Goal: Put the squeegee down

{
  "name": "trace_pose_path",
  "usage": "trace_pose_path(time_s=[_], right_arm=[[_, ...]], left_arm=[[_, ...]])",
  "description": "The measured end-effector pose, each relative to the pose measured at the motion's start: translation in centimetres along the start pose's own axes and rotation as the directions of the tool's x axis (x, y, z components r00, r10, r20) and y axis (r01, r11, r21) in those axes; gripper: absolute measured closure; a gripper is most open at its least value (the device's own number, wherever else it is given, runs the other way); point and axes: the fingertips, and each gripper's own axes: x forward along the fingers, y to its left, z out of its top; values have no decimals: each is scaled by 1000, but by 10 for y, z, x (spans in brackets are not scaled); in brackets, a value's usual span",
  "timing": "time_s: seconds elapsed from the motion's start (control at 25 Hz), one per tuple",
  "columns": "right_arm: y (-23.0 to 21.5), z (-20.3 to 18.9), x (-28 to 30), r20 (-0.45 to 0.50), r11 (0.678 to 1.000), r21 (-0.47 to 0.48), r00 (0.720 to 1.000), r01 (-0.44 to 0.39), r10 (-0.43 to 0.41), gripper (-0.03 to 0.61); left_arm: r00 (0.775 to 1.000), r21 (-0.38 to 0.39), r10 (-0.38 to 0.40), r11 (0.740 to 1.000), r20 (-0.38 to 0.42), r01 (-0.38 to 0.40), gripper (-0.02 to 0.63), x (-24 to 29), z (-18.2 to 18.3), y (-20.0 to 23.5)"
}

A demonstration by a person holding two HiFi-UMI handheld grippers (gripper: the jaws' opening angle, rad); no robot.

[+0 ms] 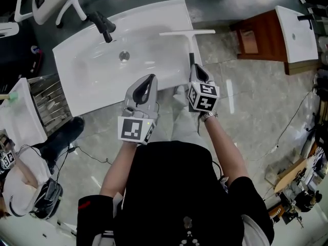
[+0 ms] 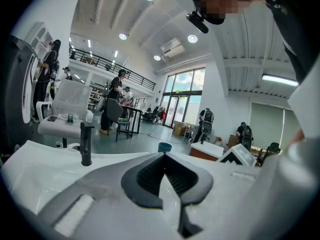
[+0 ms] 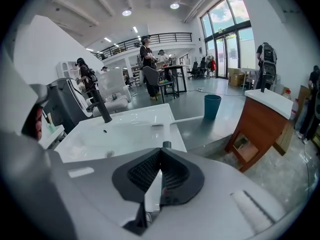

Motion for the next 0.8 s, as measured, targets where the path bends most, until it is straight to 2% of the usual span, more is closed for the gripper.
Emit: trace_pose_path(time_s=[0.24,0.48,0.8], right_arm=[[10,5,-24,35,1000,10,999,14,-14,575],[30,27,-55,115,1000,22,993,14,-16,575],[49,64,-101,244,1000,10,969,30,-31,575]], left_arm=[[999,11,-42,999,5,42,612,-12,7,2],[996,29,-80,996,30,79,612,-21,23,4],[987,69,-140,988,84,134,612,-32,57,1]])
